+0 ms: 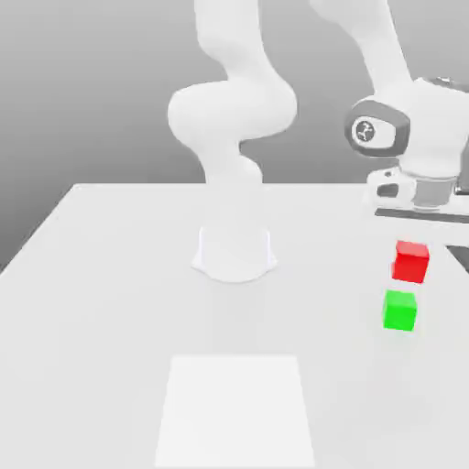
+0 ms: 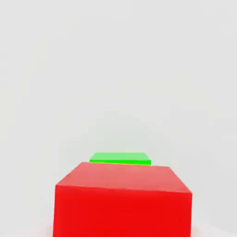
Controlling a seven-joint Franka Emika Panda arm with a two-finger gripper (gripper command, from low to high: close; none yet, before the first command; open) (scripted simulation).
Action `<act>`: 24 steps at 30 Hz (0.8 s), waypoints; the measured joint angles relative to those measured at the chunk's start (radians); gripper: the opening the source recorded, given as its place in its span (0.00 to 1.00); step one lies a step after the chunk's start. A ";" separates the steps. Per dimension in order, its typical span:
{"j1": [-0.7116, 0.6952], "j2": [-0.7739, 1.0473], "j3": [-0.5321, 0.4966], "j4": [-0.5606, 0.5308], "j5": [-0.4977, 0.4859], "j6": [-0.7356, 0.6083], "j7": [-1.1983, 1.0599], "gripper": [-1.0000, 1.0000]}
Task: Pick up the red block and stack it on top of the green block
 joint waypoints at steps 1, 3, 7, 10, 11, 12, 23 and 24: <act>-0.005 0.007 0.003 0.000 -0.011 0.007 0.008 0.00; -0.015 0.022 0.006 0.001 -0.034 0.020 0.023 0.00; -0.034 0.054 0.014 0.002 -0.082 0.046 0.056 0.00; -0.046 0.078 0.016 0.002 -0.118 0.065 0.081 0.00; -0.050 0.086 0.017 0.003 -0.130 0.072 0.090 0.00; -0.054 0.095 0.017 0.003 -0.142 0.078 0.098 0.00; -0.076 0.183 0.008 0.007 -0.258 0.144 0.180 0.00; -0.076 0.190 0.006 0.007 -0.265 0.150 0.186 0.00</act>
